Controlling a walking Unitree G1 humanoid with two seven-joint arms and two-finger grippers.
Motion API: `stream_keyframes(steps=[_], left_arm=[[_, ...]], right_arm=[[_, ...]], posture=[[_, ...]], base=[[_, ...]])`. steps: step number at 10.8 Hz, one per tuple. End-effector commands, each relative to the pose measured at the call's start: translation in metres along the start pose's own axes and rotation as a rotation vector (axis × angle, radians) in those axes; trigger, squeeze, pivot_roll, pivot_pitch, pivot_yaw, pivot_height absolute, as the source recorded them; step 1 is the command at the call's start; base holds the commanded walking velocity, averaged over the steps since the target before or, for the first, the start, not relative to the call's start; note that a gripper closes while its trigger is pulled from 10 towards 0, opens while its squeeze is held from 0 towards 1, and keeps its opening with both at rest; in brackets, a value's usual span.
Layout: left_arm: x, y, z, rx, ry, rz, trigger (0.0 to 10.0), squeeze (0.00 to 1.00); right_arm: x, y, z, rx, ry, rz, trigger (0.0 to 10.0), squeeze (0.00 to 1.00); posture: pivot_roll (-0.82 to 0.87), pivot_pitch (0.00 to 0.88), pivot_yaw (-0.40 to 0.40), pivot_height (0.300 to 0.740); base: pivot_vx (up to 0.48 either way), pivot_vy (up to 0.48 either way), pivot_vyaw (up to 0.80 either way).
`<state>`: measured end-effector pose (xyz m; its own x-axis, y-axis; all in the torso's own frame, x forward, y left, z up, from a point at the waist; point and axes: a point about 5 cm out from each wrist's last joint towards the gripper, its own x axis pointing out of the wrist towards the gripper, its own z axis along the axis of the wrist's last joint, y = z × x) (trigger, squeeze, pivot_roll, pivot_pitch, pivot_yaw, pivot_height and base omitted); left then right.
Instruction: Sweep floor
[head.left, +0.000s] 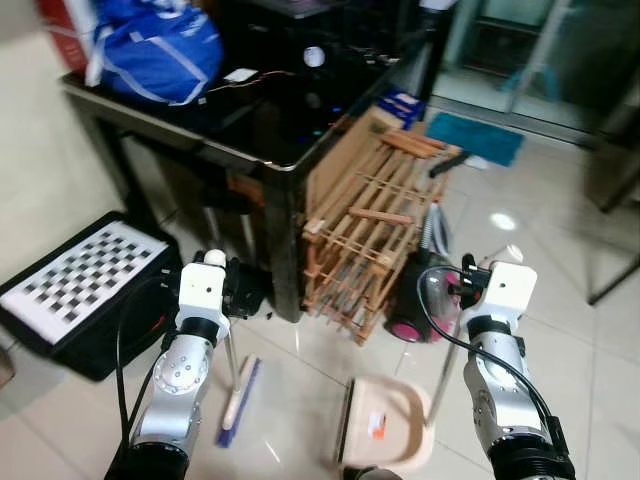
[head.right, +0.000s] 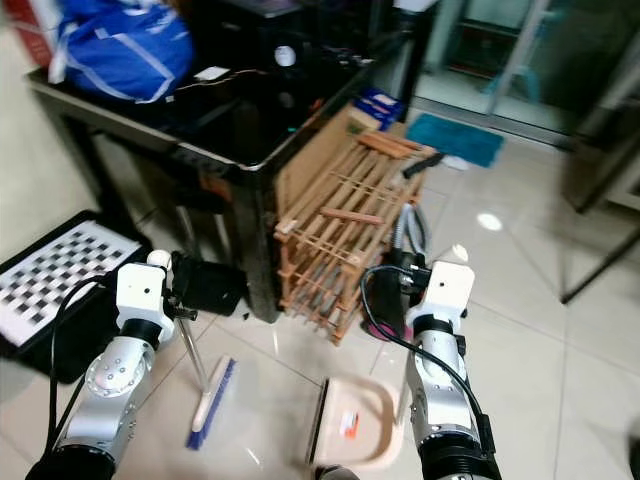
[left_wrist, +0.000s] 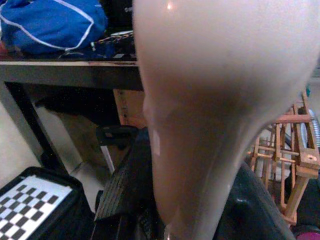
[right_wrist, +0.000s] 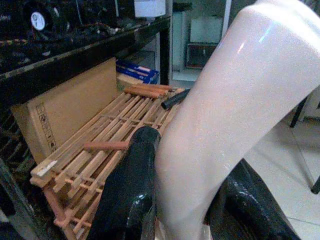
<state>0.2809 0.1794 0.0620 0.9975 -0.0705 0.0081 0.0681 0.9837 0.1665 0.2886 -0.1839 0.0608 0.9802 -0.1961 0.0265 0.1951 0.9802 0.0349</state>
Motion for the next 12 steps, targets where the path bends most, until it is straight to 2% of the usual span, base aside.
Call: stream_keyframes(steps=[1,4,12], left_arm=[[0.0018,0.0023,0.0092,0.018,-0.039,-0.008,10.0,0.00],[0.0025,-0.0013,0.0106,0.000,-0.042,-0.041,10.0,0.00],[0.0011,-0.0063,0.0091,0.007,-0.011,-0.071,10.0,0.00]], right_arm=[[0.0048,0.0002,0.0139,-0.005,-0.067,0.001,10.0,0.00],[0.0067,-0.0055,0.0154,-0.022,-0.066,-0.016,10.0,0.00],[0.0050,-0.0038,0.0103,-0.031,-0.033,-0.011,10.0,0.00]], posture=[[-0.02,0.026,0.018,0.740],[-0.02,0.027,0.021,0.740],[-0.02,0.024,0.016,0.740]], base=[[0.000,0.000,-0.80],[0.000,0.000,-0.80],[0.000,0.000,-0.80]])
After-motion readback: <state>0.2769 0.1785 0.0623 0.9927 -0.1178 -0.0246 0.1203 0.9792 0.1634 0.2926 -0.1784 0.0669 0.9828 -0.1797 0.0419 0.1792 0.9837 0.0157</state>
